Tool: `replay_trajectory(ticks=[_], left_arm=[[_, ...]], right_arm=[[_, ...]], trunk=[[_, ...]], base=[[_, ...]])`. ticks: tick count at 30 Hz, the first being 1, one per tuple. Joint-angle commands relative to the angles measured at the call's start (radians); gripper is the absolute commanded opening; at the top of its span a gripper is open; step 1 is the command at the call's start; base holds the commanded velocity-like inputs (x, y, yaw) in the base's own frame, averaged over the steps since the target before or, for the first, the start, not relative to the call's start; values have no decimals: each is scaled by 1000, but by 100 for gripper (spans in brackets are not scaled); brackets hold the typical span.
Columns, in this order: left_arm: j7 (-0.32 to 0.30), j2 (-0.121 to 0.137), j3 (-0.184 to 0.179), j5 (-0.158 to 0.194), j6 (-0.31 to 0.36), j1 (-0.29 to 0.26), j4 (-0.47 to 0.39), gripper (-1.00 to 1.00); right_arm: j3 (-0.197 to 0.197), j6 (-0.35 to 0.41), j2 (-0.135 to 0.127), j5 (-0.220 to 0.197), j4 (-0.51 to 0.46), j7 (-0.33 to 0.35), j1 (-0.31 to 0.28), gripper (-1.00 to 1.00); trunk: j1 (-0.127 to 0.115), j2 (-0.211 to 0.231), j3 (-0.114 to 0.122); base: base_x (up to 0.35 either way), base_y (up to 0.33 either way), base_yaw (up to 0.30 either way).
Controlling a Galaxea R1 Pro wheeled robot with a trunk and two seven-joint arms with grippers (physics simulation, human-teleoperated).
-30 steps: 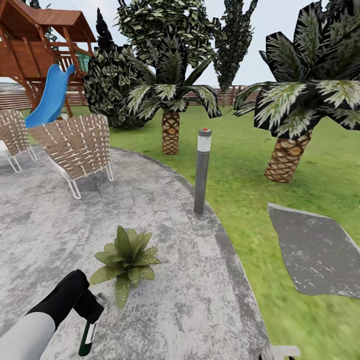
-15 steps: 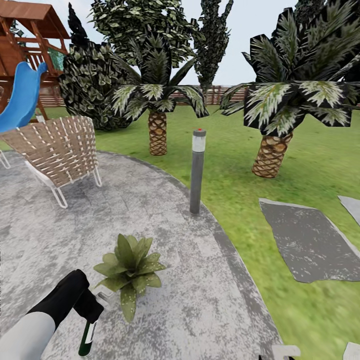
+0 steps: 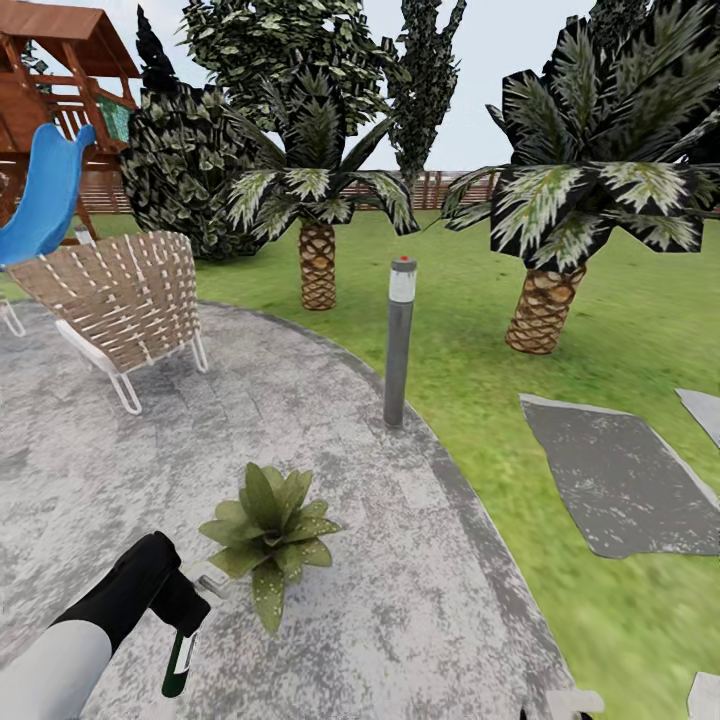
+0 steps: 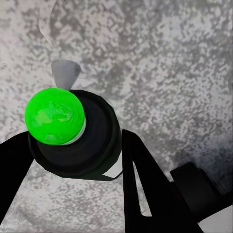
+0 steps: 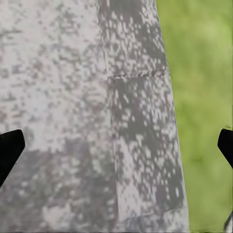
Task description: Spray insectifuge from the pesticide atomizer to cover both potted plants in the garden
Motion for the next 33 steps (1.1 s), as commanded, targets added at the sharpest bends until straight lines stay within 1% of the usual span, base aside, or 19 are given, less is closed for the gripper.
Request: replay_trajectory(ticks=[1,7,13,17,22,24,25,27,28,30,32,33], left_arm=[[-8,0,-3,-8,3,0,-8,-100],[-8,0,-3,-8,4,-3,-24,-100],[-9,-1,-1,-8,4,-4,-24,-100],[-11,0,-1,-9,7,-2,-23,-100],[-17,-1,-11,-9,9,-4,-21,-100],[-35,2,-14,-10,9,-7,-21,-100],[-65,5,-15,-12,9,-8,-18,-100],[-109,9,-16,-20,8,-9,-17,-100],[-126,9,-16,-32,7,-9,-17,-100],[-141,10,-16,-61,8,-10,-17,-100],[-146,10,-15,-80,8,-11,-20,-100],[-146,10,-15,-83,9,-11,-20,-100]], right_arm=[[-7,-5,0,10,2,-2,-1,100],[-7,-4,0,10,3,-2,-1,100],[-7,-4,0,10,3,-2,0,100],[-7,-5,0,10,2,-2,0,100],[-7,-5,-1,11,3,-2,-1,100],[-7,-5,-2,12,2,-2,0,100],[-7,-5,-4,12,2,-2,-1,100],[-7,-5,-7,12,3,-2,-1,100],[-7,-5,-8,12,3,-2,-1,100],[-7,-5,-9,12,3,-2,-1,100],[-7,-5,-9,11,3,-2,0,100],[-8,-5,-9,11,3,-2,-1,100]], trunk=[[-1,0,-1],[-1,0,-1],[-1,0,-1],[-1,0,-1],[-1,0,-1],[-1,0,-1],[-1,0,-1],[-1,0,-1],[-1,0,-1],[-1,0,-1],[-1,0,-1],[-1,0,-1]], base=[[-169,239,-37],[-6,292,-232],[183,292,-289],[-24,310,-64],[-14,60,-5],[-1,5,0],[0,1,0],[0,0,0],[0,0,0],[0,0,0],[-35,3,0],[-152,29,0]])
